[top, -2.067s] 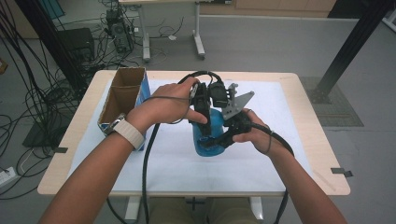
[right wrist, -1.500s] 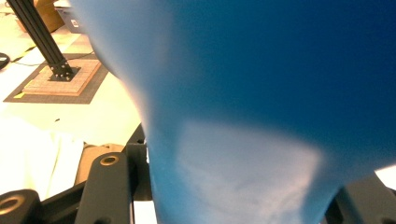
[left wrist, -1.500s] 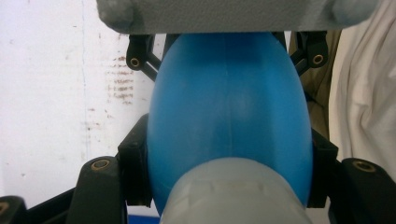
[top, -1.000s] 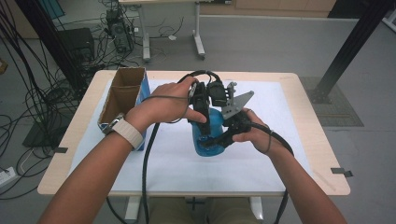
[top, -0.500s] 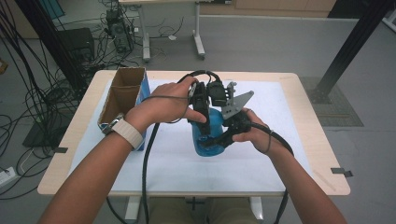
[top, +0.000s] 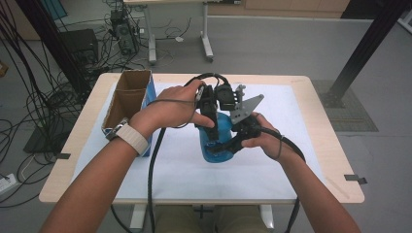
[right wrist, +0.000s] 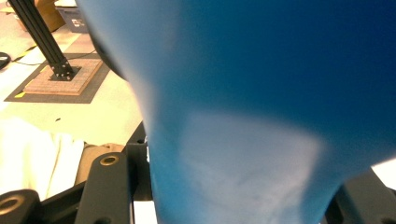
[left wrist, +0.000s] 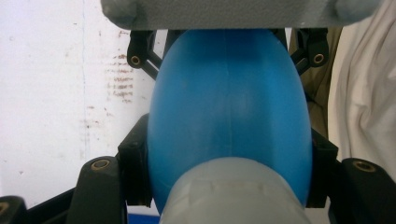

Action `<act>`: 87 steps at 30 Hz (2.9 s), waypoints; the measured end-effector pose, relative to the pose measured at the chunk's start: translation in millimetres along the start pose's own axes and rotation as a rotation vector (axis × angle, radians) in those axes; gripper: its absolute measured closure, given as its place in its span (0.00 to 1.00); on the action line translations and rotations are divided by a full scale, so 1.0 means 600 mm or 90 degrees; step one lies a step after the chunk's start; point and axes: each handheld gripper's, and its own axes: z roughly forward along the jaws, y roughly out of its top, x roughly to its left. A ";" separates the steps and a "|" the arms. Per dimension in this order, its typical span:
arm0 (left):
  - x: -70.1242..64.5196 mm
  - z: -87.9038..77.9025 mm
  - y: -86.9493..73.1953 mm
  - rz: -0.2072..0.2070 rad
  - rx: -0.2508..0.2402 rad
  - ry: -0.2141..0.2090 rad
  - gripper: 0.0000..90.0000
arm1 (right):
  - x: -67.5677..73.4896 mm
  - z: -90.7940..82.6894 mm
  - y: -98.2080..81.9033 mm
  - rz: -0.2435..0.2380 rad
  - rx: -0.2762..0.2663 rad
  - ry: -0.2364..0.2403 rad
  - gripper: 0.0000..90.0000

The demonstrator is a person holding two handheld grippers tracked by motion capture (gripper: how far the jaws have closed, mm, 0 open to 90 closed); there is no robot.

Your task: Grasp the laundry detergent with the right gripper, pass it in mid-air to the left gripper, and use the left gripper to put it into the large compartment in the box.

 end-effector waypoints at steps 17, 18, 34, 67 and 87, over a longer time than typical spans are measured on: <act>-0.001 -0.001 -0.001 -0.002 0.000 -0.001 0.42 | 0.001 0.001 0.000 -0.001 -0.004 0.000 0.47; -0.001 -0.001 -0.001 -0.002 0.001 -0.002 0.42 | 0.001 0.001 0.000 -0.001 -0.004 0.001 0.47; -0.003 -0.002 -0.001 0.000 0.003 0.000 0.42 | 0.002 0.002 -0.001 -0.003 -0.010 0.002 0.47; -0.006 -0.004 0.001 -0.008 0.006 -0.005 0.42 | 0.006 -0.001 -0.005 -0.004 -0.023 0.008 0.41; 0.011 -0.018 -0.013 -0.123 0.022 0.034 0.42 | -0.002 -0.146 -0.083 0.061 0.224 -0.163 0.10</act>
